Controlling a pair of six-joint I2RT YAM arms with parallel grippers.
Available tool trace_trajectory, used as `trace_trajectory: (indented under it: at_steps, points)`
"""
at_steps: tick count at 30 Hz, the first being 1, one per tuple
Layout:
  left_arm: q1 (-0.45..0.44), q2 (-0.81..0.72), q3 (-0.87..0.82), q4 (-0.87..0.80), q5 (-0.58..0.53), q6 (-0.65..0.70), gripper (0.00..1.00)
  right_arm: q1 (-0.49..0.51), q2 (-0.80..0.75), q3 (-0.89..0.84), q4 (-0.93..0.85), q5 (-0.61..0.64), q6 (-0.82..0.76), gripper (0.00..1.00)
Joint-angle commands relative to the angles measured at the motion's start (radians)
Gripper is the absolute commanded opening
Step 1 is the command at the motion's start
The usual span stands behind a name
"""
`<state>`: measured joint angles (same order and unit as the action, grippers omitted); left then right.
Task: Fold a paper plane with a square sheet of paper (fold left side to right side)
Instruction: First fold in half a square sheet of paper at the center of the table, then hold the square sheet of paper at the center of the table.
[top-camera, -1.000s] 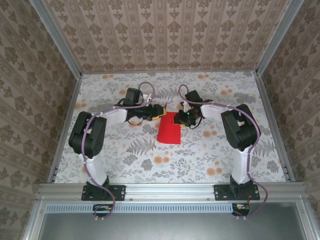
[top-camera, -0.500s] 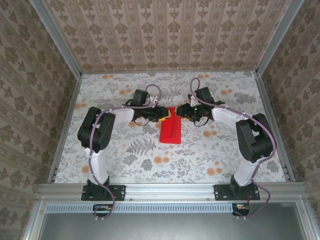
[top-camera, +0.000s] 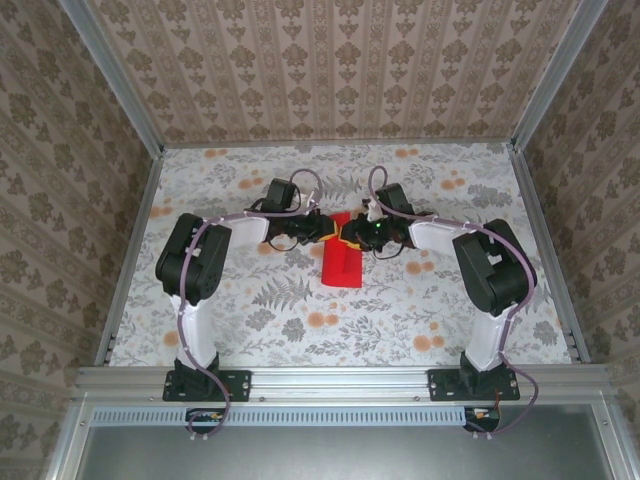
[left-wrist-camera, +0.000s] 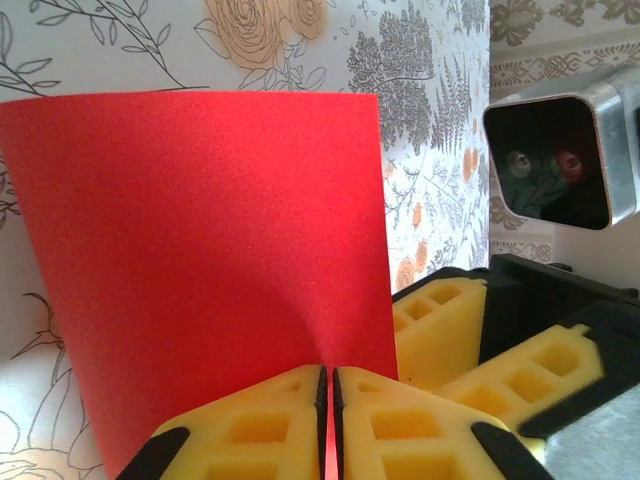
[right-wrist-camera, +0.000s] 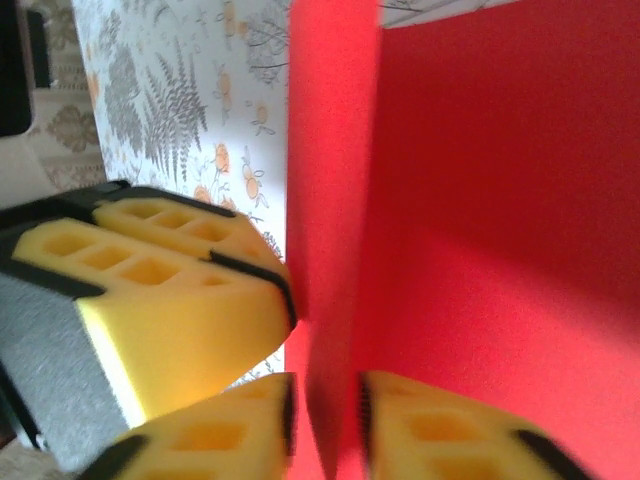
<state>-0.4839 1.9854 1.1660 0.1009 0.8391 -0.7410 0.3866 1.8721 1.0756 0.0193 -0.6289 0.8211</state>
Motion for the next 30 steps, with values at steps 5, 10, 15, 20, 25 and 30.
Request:
trace_trajectory:
  at_steps: [5, 10, 15, 20, 25, 30]
  points:
    - [0.009, -0.062, 0.007, -0.076, -0.052, 0.057, 0.22, 0.001, 0.005, 0.05, -0.153, 0.1, -0.08, 0.0]
    - [0.021, -0.109, -0.005, -0.2, -0.123, 0.122, 0.38, 0.0, 0.022, 0.1, -0.292, 0.211, -0.175, 0.02]
    - [0.008, -0.094, -0.014, -0.265, -0.159, 0.153, 0.48, 0.0, 0.042, 0.111, -0.305, 0.236, -0.192, 0.06]
    - [-0.02, -0.053, 0.004, -0.277, -0.179, 0.147, 0.51, 0.0, 0.061, 0.113, -0.298, 0.229, -0.194, 0.09]
    - [-0.045, -0.015, 0.046, -0.314, -0.189, 0.16, 0.52, 0.001, 0.065, 0.112, -0.294, 0.222, -0.195, 0.12]
    - [-0.072, 0.026, 0.105, -0.405, -0.264, 0.178, 0.53, 0.002, 0.064, 0.11, -0.292, 0.219, -0.197, 0.13]
